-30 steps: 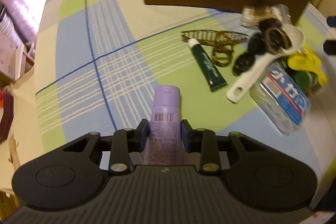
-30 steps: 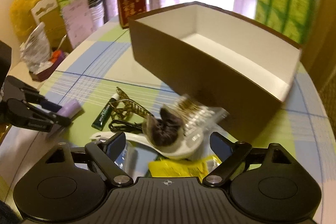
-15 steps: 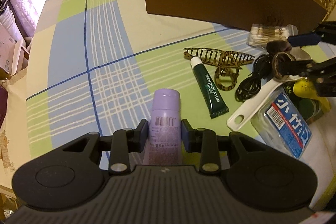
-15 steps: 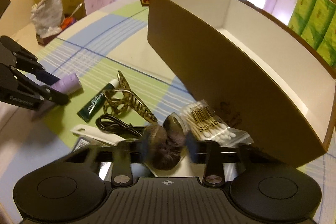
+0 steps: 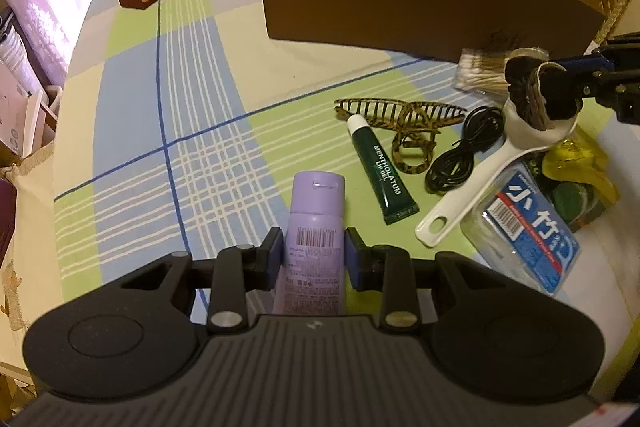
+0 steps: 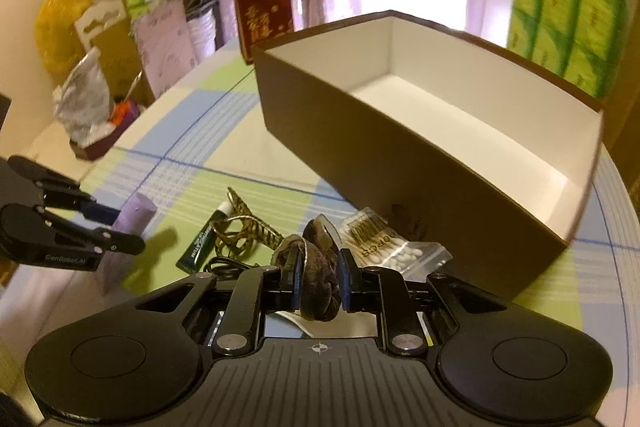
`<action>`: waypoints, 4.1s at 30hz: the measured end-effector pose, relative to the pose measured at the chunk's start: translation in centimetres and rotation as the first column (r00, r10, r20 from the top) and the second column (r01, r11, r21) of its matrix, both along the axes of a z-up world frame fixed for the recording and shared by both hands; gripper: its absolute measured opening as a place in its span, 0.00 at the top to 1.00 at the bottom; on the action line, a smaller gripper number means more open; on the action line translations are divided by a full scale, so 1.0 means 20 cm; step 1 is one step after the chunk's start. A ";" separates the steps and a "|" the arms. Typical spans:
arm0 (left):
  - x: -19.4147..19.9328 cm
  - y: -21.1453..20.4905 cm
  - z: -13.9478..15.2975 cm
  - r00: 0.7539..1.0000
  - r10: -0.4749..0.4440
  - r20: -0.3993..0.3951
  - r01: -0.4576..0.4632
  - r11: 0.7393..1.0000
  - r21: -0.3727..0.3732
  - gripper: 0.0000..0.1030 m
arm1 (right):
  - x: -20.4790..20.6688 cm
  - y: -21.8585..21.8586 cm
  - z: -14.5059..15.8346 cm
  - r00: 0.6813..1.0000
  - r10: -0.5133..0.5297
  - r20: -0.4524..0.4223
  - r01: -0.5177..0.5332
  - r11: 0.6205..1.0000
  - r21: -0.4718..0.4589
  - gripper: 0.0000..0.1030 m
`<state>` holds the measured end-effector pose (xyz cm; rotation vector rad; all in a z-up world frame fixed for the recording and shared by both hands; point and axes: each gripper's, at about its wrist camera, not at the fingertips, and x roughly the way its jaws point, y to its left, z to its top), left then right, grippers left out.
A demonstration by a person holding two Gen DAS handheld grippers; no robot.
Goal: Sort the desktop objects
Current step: 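Lift the purple tube and brown scrunchie over the box with both grippers, then open the left gripper dropping the tube while the right gripper releases the scrunchie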
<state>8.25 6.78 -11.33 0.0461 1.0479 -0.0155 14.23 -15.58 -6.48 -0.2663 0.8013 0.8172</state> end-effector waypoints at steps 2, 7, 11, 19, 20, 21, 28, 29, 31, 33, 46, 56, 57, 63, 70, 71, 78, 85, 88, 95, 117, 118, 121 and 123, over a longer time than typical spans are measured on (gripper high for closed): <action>-0.02 0.00 0.03 1.000 0.001 0.013 -0.001 1.000 -0.003 0.73 | 0.00 -0.02 0.02 1.000 -0.015 -0.010 0.015 1.000 0.011 0.85; -0.06 -0.02 0.11 0.998 -0.002 0.055 0.002 1.000 -0.001 0.73 | -0.03 -0.07 0.04 0.999 -0.044 -0.018 0.044 0.999 0.021 0.85; -0.09 -0.03 0.17 0.996 -0.003 0.088 0.003 1.000 0.000 0.73 | -0.06 -0.10 0.06 0.999 -0.046 -0.017 0.046 0.999 0.022 0.85; -0.13 -0.08 0.24 0.992 -0.009 0.127 0.010 1.000 -0.009 0.73 | -0.10 -0.13 0.11 0.999 -0.041 0.003 0.041 0.999 0.035 0.85; -0.14 -0.08 0.25 0.991 -0.008 0.131 0.009 1.000 -0.008 0.73 | -0.10 -0.13 0.11 0.999 -0.039 0.005 0.039 0.999 0.037 0.85; -0.14 -0.08 0.27 0.991 -0.008 0.136 0.009 1.000 -0.008 0.73 | -0.10 -0.14 0.12 0.999 -0.037 0.007 0.037 0.999 0.040 0.85; -0.15 -0.11 0.35 0.986 -0.001 0.166 0.002 1.000 -0.003 0.73 | -0.09 -0.15 0.18 1.000 -0.018 0.023 0.017 0.998 0.062 0.85; -0.15 -0.11 0.36 0.985 0.000 0.171 0.000 1.000 -0.004 0.73 | -0.09 -0.15 0.19 1.000 -0.016 0.023 0.014 0.998 0.068 0.85; -0.14 -0.12 0.39 0.983 0.001 0.182 0.001 1.000 -0.009 0.73 | -0.08 -0.16 0.22 1.000 -0.014 0.026 0.012 0.997 0.083 0.85; -0.14 -0.13 0.42 0.981 0.000 0.196 0.003 1.000 -0.015 0.73 | -0.06 -0.17 0.24 0.999 -0.011 0.031 0.008 0.995 0.096 0.85; 0.09 -0.26 0.65 0.945 -0.071 0.319 0.086 0.996 -0.034 0.73 | 0.13 -0.25 0.47 0.996 -0.023 0.089 0.006 0.984 0.180 0.85; 0.42 -0.39 0.81 0.904 -0.140 0.405 0.164 0.986 -0.025 0.73 | 0.40 -0.24 0.59 0.989 -0.043 0.140 0.014 0.979 0.205 0.85; 0.46 -0.40 0.82 0.901 -0.145 0.409 0.169 0.985 -0.024 0.73 | 0.43 -0.24 0.60 0.989 -0.044 0.142 0.014 0.979 0.204 0.85; 0.70 -0.44 0.84 0.900 -0.165 0.404 0.190 0.982 -0.021 0.73 | 0.61 -0.21 0.56 0.993 -0.056 0.105 0.035 0.981 0.192 0.85; 0.94 -0.48 0.72 0.928 -0.183 0.323 0.209 0.977 -0.047 0.73 | 0.78 -0.15 0.38 0.998 -0.068 0.000 0.068 0.989 0.129 0.85; 0.97 -0.49 0.69 0.934 -0.187 0.306 0.211 0.976 -0.049 0.73 | 0.80 -0.14 0.34 0.998 -0.067 -0.013 0.068 0.991 0.114 0.85; 1.19 -0.52 0.46 0.974 -0.187 0.131 0.199 0.976 -0.086 0.73 | 0.87 -0.08 0.16 0.996 -0.052 -0.078 0.054 0.998 0.032 0.85; 1.30 -0.51 0.31 0.981 -0.192 0.006 0.192 0.977 -0.093 0.77 | 0.93 -0.05 0.07 0.993 -0.045 -0.108 0.043 0.999 -0.021 0.85; 1.32 -0.52 0.29 0.979 -0.205 0.003 0.204 0.974 -0.098 0.76 | 0.94 -0.04 0.04 0.992 -0.048 -0.116 0.044 0.998 -0.039 0.85; 1.37 -0.55 0.26 0.977 -0.211 -0.006 0.210 0.974 -0.087 0.75 | 0.96 -0.03 0.00 0.991 -0.050 -0.123 0.042 0.997 -0.065 0.85; 1.29 -0.49 0.28 0.983 -0.183 0.028 0.184 0.983 -0.026 0.37 | 0.89 -0.01 0.03 0.999 -0.039 -0.034 0.036 0.997 -0.071 0.17; 1.29 -0.49 0.29 0.982 -0.184 0.032 0.184 0.983 -0.018 0.34 | 0.89 -0.01 0.04 0.999 -0.040 -0.032 0.038 0.997 -0.071 0.16; 1.27 -0.49 0.30 0.982 -0.187 0.040 0.187 0.982 -0.005 0.29 | 0.87 -0.02 0.05 0.999 -0.041 -0.025 0.039 0.997 -0.071 0.13; 1.26 -0.49 0.31 0.982 -0.185 0.048 0.185 0.983 -0.002 0.26 | 0.85 -0.03 0.06 0.999 -0.044 -0.017 0.042 0.997 -0.067 0.11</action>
